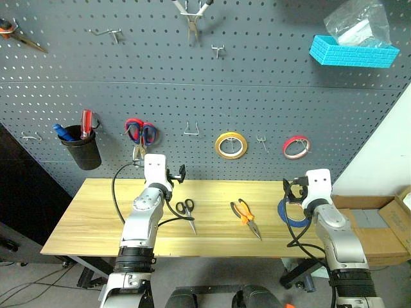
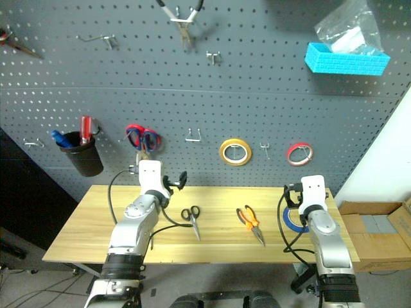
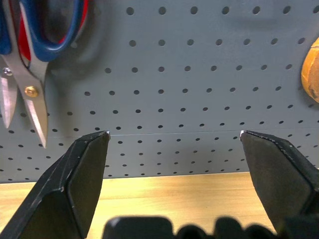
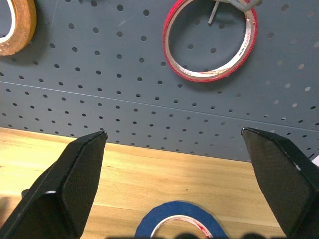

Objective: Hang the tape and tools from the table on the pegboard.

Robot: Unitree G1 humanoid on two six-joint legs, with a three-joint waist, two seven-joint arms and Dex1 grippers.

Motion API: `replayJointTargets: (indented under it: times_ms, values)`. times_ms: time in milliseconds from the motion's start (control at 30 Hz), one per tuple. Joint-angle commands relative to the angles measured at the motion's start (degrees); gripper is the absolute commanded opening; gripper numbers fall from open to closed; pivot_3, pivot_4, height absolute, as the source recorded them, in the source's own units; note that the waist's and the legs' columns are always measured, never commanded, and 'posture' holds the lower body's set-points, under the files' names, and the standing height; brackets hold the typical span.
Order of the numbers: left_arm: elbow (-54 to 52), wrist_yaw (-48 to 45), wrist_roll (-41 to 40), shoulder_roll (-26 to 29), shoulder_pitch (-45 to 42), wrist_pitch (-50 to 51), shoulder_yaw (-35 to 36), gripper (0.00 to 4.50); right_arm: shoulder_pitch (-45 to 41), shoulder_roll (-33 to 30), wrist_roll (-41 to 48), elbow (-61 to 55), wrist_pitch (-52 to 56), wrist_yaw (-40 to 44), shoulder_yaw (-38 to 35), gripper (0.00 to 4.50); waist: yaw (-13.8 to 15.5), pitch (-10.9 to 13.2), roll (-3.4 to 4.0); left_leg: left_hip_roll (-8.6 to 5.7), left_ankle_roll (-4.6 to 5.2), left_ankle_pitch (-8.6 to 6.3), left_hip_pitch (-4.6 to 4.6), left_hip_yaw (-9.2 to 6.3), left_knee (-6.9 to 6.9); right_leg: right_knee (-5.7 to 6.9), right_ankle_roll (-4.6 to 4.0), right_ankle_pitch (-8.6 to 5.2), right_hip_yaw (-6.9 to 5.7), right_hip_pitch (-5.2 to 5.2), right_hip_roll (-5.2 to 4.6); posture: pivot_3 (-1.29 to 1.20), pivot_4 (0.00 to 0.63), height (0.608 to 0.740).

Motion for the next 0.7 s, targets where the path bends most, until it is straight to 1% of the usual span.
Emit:
replayJointTargets:
  times_ms: [33, 700]
  values:
    - [-2.4, 0.4, 0.07, 0.31, -0.26, -1.5, 0.85, 4.48, -1.66, -0.71, -0.23, -1.0, -0.34, 0.3, -0.31, 4.5, 0.02, 0.0, 0.0, 0.0, 0.0, 0.0, 0.0, 0.0, 0.0, 0.0, 0.0, 0.0, 0.0, 0.0, 0.0, 0.05, 0.0, 0.74]
    - [-1.96, 1.13, 0.71, 0.31, -0.5, -1.91, 0.93, 4.48, -0.7, -1.18, -0.27, -1.78, -0.25, 0.57, -0.36, 4.5, 0.01, 0.0, 0.0, -0.01, 0.0, 0.0, 0.0, 0.0, 0.0, -0.01, 0.0, 0.0, 0.0, 0.0, 0.0, 0.04, 0.0, 0.74]
